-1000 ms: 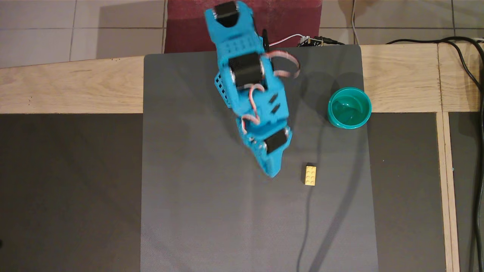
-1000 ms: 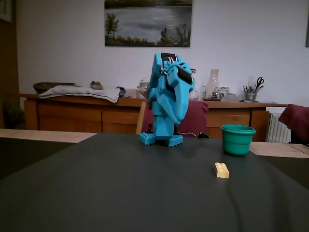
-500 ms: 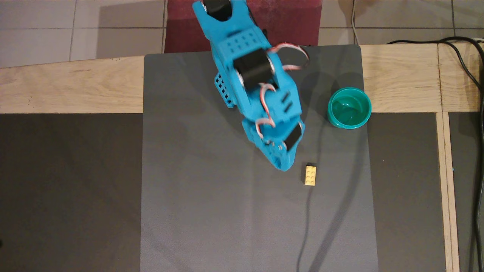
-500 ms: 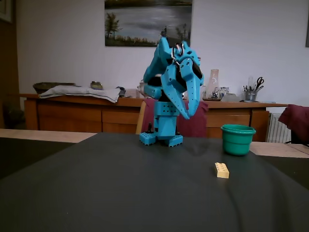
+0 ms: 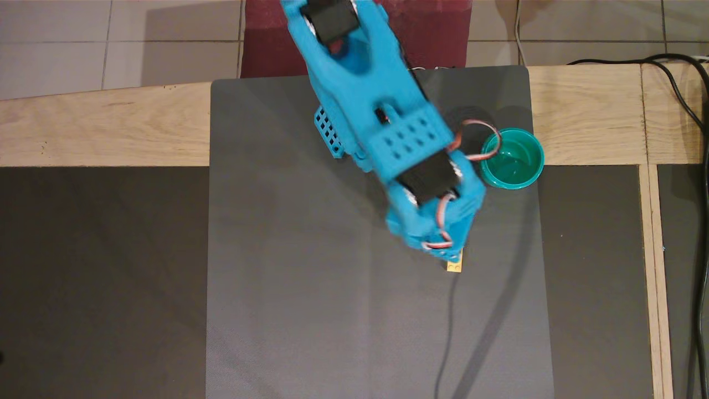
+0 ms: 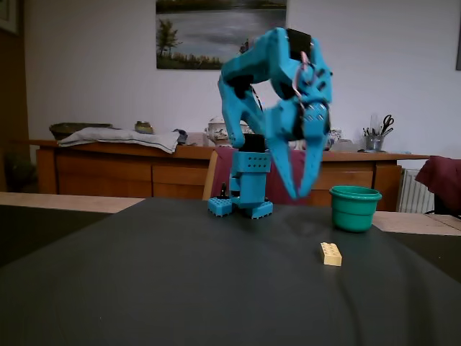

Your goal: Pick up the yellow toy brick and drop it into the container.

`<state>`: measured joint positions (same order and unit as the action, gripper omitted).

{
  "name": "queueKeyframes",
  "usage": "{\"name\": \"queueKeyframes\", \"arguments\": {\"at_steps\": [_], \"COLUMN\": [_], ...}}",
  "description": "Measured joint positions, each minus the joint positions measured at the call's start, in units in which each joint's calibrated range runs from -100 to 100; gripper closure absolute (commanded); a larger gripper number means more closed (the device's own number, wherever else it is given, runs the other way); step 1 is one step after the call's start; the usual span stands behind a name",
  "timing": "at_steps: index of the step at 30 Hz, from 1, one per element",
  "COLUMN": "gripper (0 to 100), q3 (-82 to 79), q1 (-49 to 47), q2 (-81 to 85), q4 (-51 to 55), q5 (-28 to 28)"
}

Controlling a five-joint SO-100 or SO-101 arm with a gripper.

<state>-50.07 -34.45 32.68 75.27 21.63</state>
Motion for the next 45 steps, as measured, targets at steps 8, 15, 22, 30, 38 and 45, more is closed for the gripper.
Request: {"name": "queueKeyframes", "arguments": {"at_steps": [8,15,22,30,38,45], "gripper": [99,99,77,75,75,76], "q3": [0.3,0.3,0.3,0.3,0.3,0.5], "q1": [-3.3,-3.3,-3.3,-3.3,0.2,3.3], "q2": [-3.1,-3.7,-3.7,-8.0,-19.6,-22.8], "q4": [-5.6,-8.8,-8.9,-8.9,-15.7,-19.2], "q5": [0.0,1.9,3.2,6.0,8.4,10.3]}}
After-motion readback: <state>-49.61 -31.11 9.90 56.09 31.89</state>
